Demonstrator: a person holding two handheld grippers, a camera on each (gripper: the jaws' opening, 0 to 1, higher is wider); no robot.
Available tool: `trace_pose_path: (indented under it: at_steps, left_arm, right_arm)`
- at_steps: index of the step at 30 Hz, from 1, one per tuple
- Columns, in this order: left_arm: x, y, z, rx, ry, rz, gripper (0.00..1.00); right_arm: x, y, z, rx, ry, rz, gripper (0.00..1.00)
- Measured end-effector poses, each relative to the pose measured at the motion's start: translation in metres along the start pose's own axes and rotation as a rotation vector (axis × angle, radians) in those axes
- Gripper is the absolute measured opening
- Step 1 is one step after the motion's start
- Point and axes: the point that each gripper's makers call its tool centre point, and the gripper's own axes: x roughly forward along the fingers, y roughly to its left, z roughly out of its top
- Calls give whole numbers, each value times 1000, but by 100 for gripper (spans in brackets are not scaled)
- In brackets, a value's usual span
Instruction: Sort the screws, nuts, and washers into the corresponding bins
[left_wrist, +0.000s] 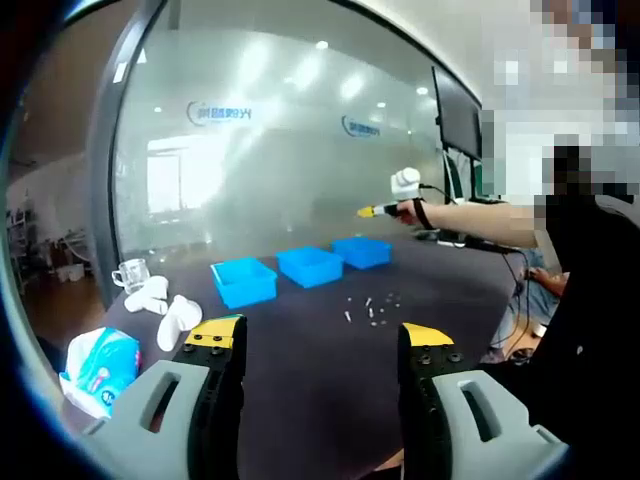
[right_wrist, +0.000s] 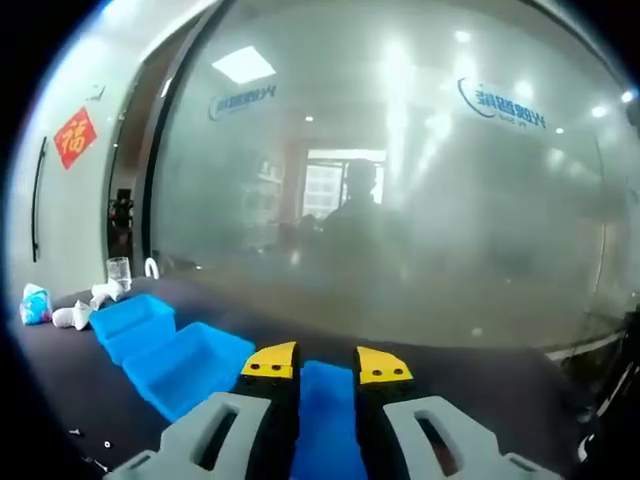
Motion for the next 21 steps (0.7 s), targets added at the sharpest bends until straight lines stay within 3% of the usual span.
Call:
trace_pose_path:
  at_steps: [6, 12, 16, 21]
  left_arm:
    - [-1, 1, 1, -2, -5, 3, 60]
    - [-2, 3, 4, -15, -19, 10, 61]
    - [-1, 5, 3, -21, -20, 10, 61]
    - [3, 8, 8, -32, -46, 19, 60]
  right_arm:
    - [-5, -1, 6, 18, -26, 9, 23]
    - [-22, 12, 2, 20, -48, 49, 27]
    - [-44, 32, 4, 31, -70, 105, 27]
    - [-74, 54, 23, 48, -132, 181, 27]
